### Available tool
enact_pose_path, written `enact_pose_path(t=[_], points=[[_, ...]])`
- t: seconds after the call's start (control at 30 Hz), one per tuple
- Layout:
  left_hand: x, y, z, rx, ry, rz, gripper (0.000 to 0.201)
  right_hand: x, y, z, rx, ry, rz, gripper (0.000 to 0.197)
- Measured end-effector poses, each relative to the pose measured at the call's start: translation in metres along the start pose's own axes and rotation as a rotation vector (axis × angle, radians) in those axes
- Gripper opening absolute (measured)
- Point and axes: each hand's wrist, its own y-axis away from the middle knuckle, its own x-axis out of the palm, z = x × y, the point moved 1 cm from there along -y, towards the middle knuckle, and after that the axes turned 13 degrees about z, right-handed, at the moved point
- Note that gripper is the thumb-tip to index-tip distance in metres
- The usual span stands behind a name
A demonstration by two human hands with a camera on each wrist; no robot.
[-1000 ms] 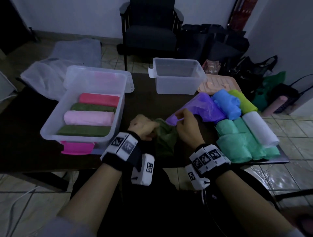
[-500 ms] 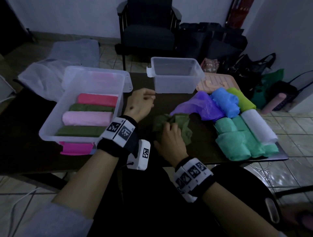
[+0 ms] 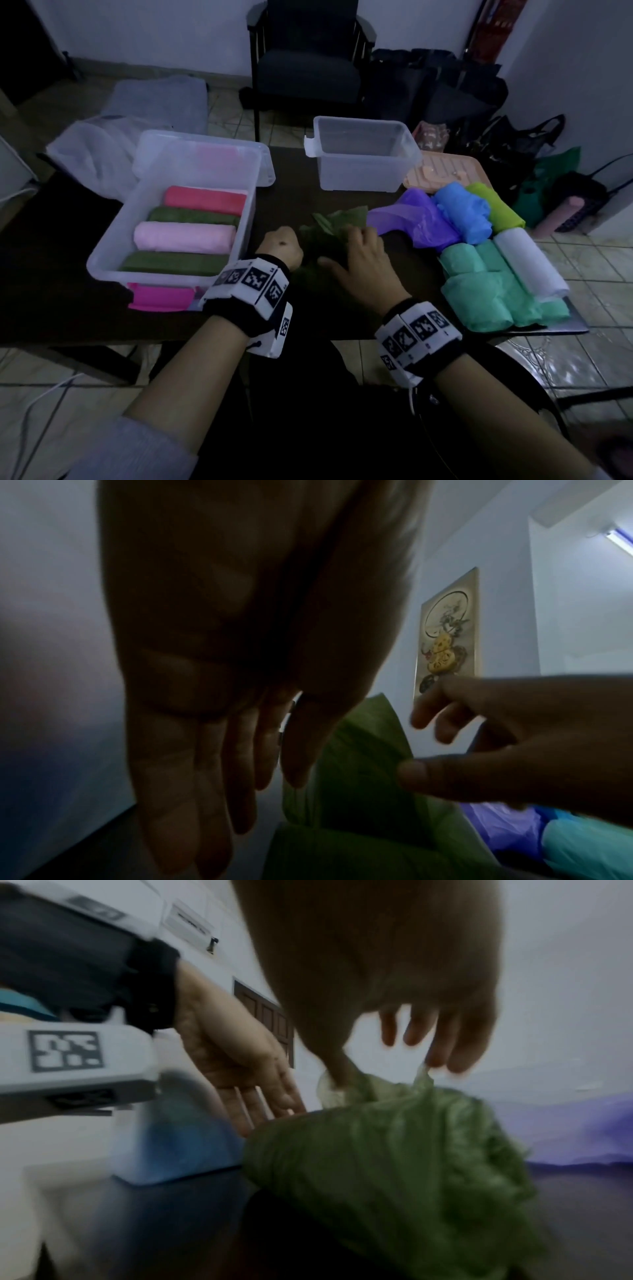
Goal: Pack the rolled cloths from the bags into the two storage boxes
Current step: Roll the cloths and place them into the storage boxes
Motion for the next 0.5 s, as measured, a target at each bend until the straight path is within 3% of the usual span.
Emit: enact_pose_path(t=[0.07,0.13,0.2,0.27,0.37,0.5], points=[[0.002,-0.001,-0.002,-0.012,-0.025,0.031,0.035,-0.001,0.008,0.006,0.06,0.037,-0.221,0.054],[0.003,-0.002,-0.004,-0.01,-0.051,0.055,0.035,0.001,0.014,0.009,0.008,0.099,-0.245,0.042],[0.003,-0.003,-0.005,-0.012,-0.069,0.083,0.035,0.007,0.014,0.011,-0.082,0.141,-0.013,0.043],[0.004,-0.005,-0.006,-0.012,-0.077,0.097,0.034,0.014,0.011,0.01,-0.075,0.223,0.245,0.055],[0.002,-0.007,-0.004,-0.024,-0.075,0.079,0.03,0.014,0.002,0.009,-0.047,0.313,0.386,0.059],[0.012,-0.011,0.0,-0.041,-0.043,0.127,0.047,0.02,0.005,0.011,-0.149,0.385,0.503,0.066]])
